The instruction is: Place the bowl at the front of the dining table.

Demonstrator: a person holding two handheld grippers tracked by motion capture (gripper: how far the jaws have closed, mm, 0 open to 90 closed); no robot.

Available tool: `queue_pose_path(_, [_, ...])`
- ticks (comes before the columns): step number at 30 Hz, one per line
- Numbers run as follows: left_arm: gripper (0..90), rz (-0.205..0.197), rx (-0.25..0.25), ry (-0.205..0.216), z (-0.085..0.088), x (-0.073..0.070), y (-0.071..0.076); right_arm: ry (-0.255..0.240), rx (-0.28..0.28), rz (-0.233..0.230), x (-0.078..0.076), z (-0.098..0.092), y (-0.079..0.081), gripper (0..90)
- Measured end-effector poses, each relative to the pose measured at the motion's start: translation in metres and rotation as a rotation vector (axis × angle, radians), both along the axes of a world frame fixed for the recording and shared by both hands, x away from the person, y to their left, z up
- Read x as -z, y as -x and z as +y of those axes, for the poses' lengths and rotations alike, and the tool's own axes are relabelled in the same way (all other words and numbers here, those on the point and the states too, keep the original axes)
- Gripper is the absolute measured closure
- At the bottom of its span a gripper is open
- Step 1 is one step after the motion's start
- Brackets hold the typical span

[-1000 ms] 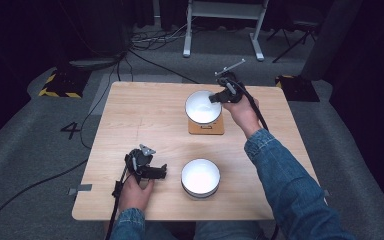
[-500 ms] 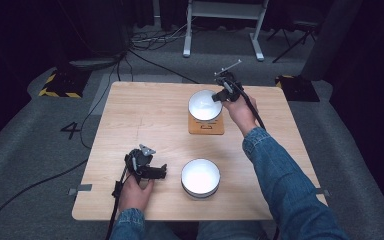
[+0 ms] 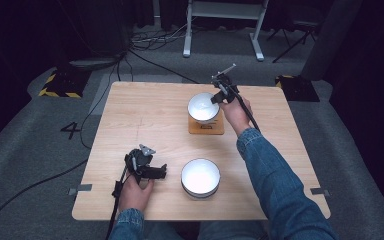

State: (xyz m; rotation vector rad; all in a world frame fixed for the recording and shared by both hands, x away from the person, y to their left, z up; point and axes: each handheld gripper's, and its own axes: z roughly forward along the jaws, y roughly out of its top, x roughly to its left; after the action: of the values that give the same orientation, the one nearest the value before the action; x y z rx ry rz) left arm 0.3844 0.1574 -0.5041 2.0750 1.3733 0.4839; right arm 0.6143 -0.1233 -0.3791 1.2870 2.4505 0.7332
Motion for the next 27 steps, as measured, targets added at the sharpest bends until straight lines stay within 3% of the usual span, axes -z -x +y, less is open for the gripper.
queue_pose_path(12, [0.2, 0.003, 0.001, 0.003, 0.000, 0.000, 0.000, 0.055, 0.024, 0.014, 0.021, 0.004, -0.011, 81.8])
queue_pose_path(24, [0.2, 0.002, 0.000, 0.002, 0.000, 0.000, 0.000, 0.043, 0.040, 0.041, 0.039, 0.009, -0.015, 81.8])
queue_pose_path(27, [0.2, 0.001, 0.000, 0.002, 0.000, 0.000, 0.000, 0.068, 0.033, 0.034, 0.041, 0.009, -0.015, 81.8])
